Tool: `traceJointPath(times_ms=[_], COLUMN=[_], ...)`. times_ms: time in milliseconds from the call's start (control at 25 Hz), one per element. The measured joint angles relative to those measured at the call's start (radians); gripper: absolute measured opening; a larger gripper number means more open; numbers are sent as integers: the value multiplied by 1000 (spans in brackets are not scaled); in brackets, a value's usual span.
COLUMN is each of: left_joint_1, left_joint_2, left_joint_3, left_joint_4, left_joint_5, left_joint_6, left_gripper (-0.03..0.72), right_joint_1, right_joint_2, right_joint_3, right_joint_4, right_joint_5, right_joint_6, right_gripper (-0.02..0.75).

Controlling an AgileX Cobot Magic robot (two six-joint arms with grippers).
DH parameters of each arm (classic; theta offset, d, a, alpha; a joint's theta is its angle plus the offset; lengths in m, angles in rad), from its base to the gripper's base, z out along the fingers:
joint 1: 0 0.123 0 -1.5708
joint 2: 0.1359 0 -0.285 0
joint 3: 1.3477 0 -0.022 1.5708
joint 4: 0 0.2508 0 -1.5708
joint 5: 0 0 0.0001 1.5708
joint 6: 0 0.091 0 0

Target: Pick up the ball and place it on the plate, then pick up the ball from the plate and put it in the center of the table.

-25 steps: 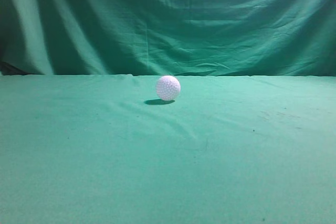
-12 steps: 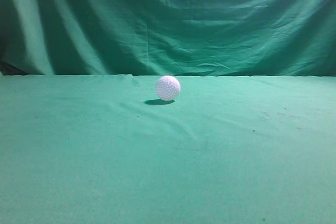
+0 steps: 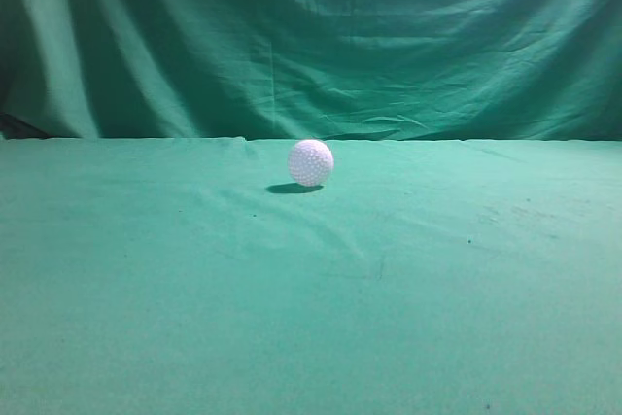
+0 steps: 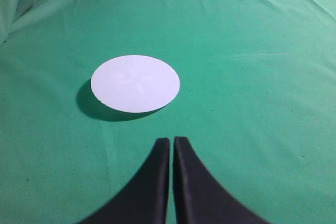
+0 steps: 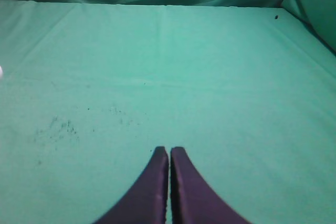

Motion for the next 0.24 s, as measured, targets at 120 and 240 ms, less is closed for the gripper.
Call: traceJointPath(times_ms=[120, 240], left_joint_1=[0, 0], left_joint_2=[0, 0], left_joint_3=[0, 0], left_joint_4=[0, 0], left_joint_5=[0, 0], left_joint_6=[0, 0], left_gripper=[0, 0], right_joint_1=[0, 0], right_joint_2=[0, 0], right_joint_3=[0, 0], right_joint_4=[0, 0], right_joint_5=[0, 0], right_joint_6=[0, 0], right_gripper=[0, 0])
